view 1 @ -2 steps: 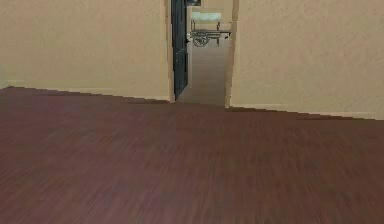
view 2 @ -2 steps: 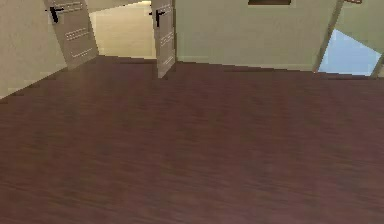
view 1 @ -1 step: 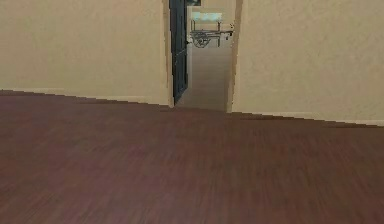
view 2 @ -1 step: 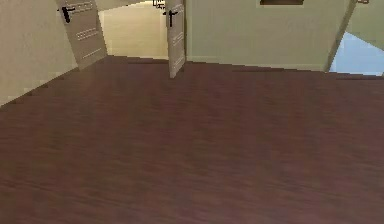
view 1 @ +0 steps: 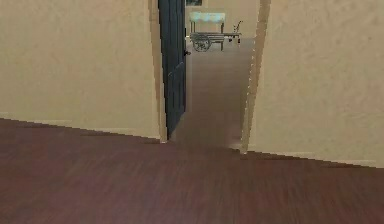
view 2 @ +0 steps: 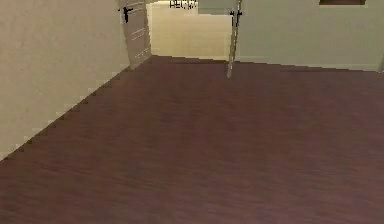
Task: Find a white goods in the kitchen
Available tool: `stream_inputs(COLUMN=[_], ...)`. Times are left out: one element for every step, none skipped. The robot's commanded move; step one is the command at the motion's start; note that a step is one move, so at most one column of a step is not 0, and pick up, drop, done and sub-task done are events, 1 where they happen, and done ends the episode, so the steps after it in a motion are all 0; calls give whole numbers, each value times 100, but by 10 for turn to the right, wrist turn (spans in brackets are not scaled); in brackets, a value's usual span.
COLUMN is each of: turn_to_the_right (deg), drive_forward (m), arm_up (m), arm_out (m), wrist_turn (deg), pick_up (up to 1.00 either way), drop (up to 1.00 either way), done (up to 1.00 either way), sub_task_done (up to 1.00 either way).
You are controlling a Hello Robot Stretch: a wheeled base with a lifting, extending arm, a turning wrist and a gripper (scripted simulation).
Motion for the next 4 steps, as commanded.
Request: stream_inputs(turn_to_the_right=[0, -60, 0, 210], drive_forward=[100, 0, 45, 0], arm_up=[0, 0, 0, 0], arm_out=[0, 0, 0, 0], wrist_turn=[0, 0, 0, 0], pick_up=[0, 0, 0, 0], drop=[0, 0, 0, 0], done=[0, 0, 0, 0], sub_task_done=[0, 0, 0, 0])
